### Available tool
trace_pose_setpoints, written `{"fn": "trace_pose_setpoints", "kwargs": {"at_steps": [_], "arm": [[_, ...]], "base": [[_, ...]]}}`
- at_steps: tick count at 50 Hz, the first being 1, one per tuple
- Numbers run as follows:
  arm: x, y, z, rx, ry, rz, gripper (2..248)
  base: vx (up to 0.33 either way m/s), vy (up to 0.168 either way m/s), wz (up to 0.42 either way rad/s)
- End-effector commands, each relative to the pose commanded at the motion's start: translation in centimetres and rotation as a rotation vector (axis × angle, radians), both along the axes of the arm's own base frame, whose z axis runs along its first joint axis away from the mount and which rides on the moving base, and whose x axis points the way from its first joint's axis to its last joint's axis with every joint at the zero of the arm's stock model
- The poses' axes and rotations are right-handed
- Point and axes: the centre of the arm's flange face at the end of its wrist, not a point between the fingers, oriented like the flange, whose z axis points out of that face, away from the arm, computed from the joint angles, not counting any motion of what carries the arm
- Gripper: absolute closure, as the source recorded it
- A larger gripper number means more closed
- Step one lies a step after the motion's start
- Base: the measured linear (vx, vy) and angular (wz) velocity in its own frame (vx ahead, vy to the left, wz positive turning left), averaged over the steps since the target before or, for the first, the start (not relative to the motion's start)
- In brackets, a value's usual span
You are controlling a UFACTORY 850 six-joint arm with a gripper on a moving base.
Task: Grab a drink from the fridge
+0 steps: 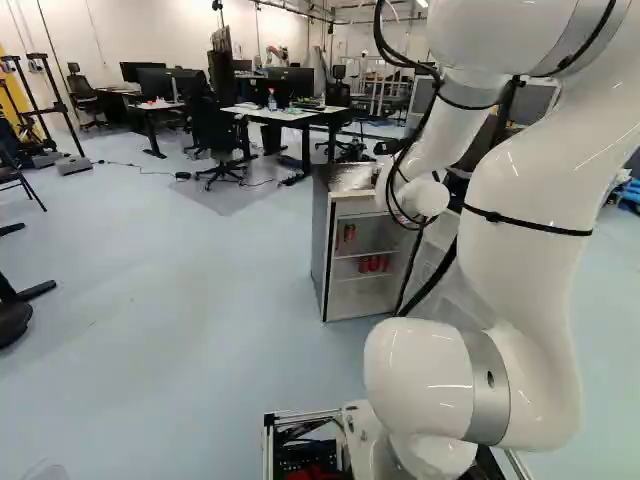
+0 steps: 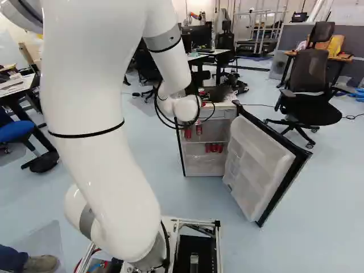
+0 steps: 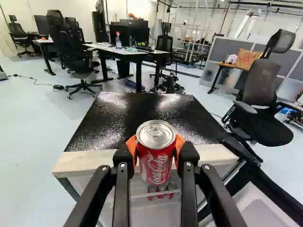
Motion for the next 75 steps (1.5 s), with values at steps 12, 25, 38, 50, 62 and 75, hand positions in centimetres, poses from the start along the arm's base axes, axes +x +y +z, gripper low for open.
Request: {"fn": "trace_pose_setpoints", "kwargs": {"at_steps": [12, 25, 38, 50, 62, 75], "arm": [[1.1, -0.1, 0.6, -0.005, 0.005, 0.002, 151], [2.4, -0.2, 0.3, -0.004, 0.030, 0.006, 151], [3.8, -0.2, 0.0, -0.005, 0.046, 0.013, 151], [5.2, -0.1, -0.2, -0.007, 0.040, 0.021, 151], [6.7, 0.0, -0.3, -0.009, 0.033, 0.030, 151], [8.3, 0.3, -0.5, -0.011, 0.025, 0.043, 151]], "base": [[0.000, 0.000, 0.000], [0.000, 0.000, 0.000], [0.000, 0.000, 0.000], [0.000, 0.000, 0.000], [0.000, 0.000, 0.000], [0.000, 0.000, 0.000]]}}
